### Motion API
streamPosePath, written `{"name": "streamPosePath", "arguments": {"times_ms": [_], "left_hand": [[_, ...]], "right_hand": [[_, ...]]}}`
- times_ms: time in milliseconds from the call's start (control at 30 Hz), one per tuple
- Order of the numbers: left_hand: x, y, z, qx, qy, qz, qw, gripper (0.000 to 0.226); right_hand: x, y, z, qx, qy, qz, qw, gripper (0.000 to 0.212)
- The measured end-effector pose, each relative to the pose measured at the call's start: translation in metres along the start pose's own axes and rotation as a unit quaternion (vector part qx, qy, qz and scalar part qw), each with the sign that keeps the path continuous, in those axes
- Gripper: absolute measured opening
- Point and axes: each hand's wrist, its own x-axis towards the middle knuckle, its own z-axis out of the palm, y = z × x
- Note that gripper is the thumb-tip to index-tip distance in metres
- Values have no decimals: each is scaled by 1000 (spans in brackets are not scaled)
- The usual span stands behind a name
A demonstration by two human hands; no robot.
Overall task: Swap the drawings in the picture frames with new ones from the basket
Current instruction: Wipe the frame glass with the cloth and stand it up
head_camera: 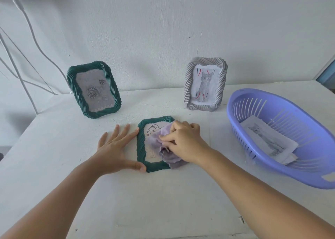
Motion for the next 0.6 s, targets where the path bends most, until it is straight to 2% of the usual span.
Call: {"name": "streamPosePath", "arguments": {"times_ms": [100, 200, 333, 400, 500, 600], "left_hand": [[0, -1, 1, 0, 2, 2, 1000, 128], [1, -1, 2, -1, 4, 1, 1000, 129], [2, -3, 2, -1, 4, 3, 1000, 126], [3, -4, 3, -1, 6, 3, 1000, 125], [4, -6, 6, 0, 10, 4, 1000, 123], [4, -6, 6, -1, 14, 4, 1000, 124]], "right_hand": [[-17, 12, -2, 22, -45, -42, 998, 26], [-23, 25, -11, -16, -11, -28, 999, 25], [-6, 5, -8, -83, 28, 13, 996, 25], [-6, -1, -3, -61, 12, 3, 998, 24], [-22, 13, -3, 36, -42, -21, 998, 21], [-25, 24, -10, 29, -35, -20, 999, 24]]}}
